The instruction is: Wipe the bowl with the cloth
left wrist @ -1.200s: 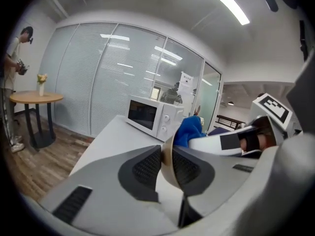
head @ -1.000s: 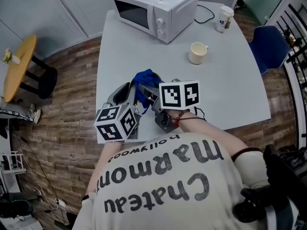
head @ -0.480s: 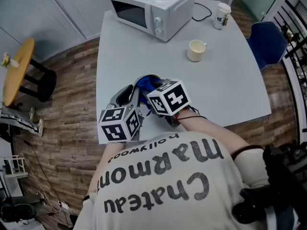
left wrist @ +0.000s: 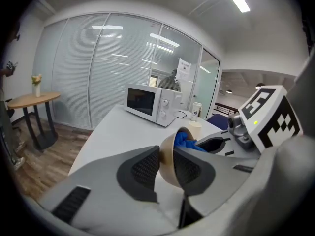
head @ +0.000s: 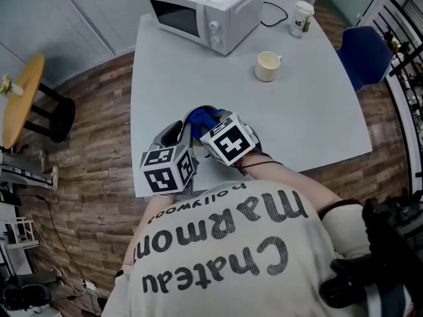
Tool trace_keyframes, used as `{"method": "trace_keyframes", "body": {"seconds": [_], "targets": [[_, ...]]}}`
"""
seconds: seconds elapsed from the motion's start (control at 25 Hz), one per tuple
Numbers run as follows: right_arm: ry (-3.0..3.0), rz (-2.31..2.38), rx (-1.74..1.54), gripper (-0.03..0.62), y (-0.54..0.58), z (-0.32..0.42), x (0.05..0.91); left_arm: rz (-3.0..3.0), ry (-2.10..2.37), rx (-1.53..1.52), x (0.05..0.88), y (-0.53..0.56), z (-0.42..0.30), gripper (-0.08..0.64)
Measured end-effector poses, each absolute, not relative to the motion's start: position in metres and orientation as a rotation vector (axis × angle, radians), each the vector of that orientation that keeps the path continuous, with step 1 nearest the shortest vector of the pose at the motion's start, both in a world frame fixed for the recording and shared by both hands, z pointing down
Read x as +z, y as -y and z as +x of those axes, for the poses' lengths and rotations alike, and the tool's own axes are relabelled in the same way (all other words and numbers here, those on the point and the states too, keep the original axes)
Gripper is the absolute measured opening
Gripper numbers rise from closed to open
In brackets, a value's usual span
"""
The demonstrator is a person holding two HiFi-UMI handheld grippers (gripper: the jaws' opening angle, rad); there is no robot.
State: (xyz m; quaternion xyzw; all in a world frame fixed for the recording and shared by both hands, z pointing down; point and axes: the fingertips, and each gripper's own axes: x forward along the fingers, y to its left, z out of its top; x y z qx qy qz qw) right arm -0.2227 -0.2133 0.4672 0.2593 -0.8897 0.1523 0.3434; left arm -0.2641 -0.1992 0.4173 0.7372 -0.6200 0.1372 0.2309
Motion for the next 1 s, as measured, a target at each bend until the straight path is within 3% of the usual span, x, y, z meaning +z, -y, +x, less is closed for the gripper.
{"method": "trace_keyframes", "body": {"seconds": [0.6, 0.84, 1.0], "targets": [[2.361, 0.814, 0.320, 0.064, 0.223, -0.202, 0.445, 1.921, 1.639, 0.229, 0.433, 0.194, -0.270, 0.077], [2.555, 0.679, 0.781, 0.064, 0.207, -0.225, 0.419, 1.930, 1.619, 0.020, 0.412, 0.200, -0.269, 0.078], [2.552, 0.695, 0.798, 0.064, 0.207, -0.225, 0.416, 1.979, 1.612, 0.008, 0.402, 0.201, -0.264, 0.078]]}}
